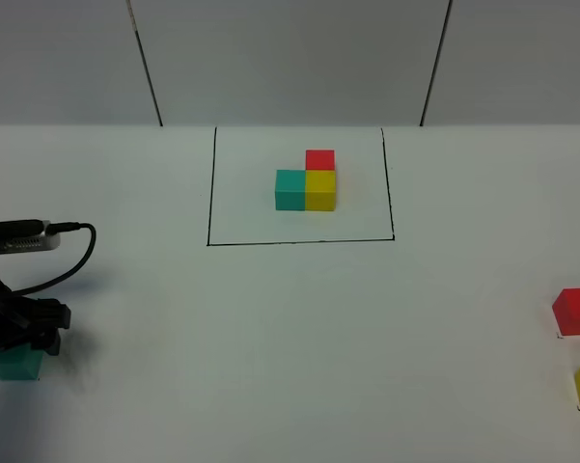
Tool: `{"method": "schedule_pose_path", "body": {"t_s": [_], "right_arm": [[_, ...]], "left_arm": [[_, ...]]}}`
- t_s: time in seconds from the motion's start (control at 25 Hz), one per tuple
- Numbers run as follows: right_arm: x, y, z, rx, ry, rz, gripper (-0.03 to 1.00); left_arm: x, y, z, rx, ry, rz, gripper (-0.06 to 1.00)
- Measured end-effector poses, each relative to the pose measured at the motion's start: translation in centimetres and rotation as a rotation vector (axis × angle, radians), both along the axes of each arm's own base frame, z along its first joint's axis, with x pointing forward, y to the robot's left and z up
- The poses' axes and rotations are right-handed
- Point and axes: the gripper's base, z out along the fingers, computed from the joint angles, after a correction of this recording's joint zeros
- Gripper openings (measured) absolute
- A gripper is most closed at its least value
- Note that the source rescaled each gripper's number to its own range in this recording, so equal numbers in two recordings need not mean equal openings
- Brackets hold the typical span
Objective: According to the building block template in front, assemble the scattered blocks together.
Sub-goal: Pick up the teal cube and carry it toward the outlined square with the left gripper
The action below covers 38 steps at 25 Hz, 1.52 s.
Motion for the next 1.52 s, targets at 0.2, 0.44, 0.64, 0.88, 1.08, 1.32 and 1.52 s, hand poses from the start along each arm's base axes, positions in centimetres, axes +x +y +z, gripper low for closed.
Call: {"method": "schedule_pose_path", "body": {"t_s": [0.2,0.44,0.64,0.88,1.08,1.32,1.52], "right_arm": [[0.0,0.0,0.0,0.0,0.0,0.0,0.0],[0.0,0.0,0.0,0.0,0.0,0.0,0.0],[0.0,0.0,0.0,0.0,0.0,0.0,0.0],[0.0,0.0,0.0,0.0,0.0,0.0,0.0],[0.0,0.0,0.0,0.0,0.0,0.0,0.0],[0.0,0.0,0.0,0.001,0.0,0.0,0.0],[0.0,0.0,0.0,0.001,0.0,0.0,0.0]], "left_arm": [[0.0,0.0,-0.6,0.0,0.017,0.0,0.72],[0.0,0.0,-1.0,-0.001,0.032,0.0,0.69],[0.0,0.0,-1.0,-0.001,0.036,0.005,0.35],[0.2,0.1,-0.8,0.014,0.042,-0.028,0.0],[2.2,-1.4,2.0,0.06,0.024,-0.276,0.0],[4.0,-7.7,5.9,0.082,-0.011,-0.792,0.0],[3.3,-13.8,7.5,0.098,-0.071,-1.218,0.0]]}}
